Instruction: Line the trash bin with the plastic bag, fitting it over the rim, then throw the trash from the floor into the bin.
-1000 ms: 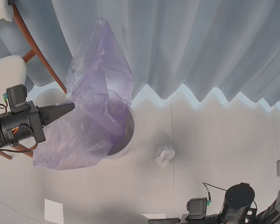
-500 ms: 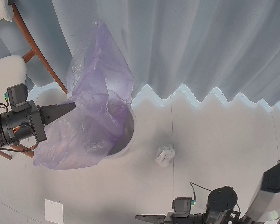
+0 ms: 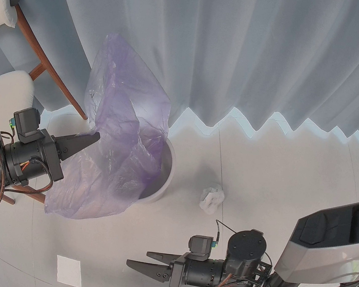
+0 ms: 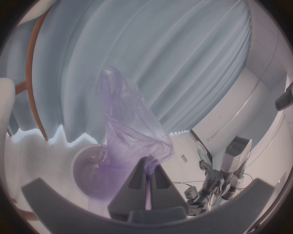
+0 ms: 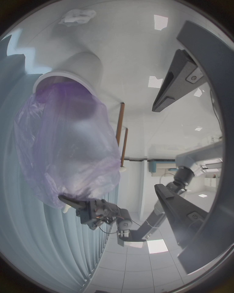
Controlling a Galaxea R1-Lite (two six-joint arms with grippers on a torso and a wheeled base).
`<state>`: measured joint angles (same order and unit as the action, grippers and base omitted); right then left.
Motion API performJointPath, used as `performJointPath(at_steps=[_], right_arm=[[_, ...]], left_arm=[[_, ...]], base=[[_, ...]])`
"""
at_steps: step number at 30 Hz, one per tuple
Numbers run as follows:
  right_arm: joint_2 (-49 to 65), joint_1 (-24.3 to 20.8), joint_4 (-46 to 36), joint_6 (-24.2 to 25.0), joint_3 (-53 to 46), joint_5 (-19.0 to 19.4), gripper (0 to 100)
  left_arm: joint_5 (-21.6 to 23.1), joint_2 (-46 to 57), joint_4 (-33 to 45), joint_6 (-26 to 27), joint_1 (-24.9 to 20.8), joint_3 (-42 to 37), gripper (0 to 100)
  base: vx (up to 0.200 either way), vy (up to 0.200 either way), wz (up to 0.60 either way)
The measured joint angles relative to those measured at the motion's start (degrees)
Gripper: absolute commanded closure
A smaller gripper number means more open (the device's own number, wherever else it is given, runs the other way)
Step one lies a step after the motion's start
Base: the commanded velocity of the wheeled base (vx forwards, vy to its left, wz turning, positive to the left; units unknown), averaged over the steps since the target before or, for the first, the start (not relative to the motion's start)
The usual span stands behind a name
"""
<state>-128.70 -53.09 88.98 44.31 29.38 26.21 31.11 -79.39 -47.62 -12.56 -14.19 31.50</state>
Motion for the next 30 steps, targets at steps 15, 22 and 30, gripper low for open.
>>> performJointPath(at_steps=[15, 22, 30], right_arm=[[-5.8, -3.1, -12.4, -0.4, 11.8, -14.3, 0], [-6.3, -4.2, -12.9, -0.5, 13.7, -14.8, 0], [-7.6, -4.9, -11.9, -0.6, 14.7, -14.9, 0]], left_arm=[[-0.1, 1.4, -0.8, 0.1, 2.5, -3.1, 100], [0.2, 1.7, -1.5, 0.0, 0.8, -3.1, 100], [0.3, 0.5, -6.5, -0.4, -3.3, -2.4, 100]], base=[[0.08, 0.093, 0.0], [0.0, 0.057, 0.0], [0.0, 0.0, 0.0]])
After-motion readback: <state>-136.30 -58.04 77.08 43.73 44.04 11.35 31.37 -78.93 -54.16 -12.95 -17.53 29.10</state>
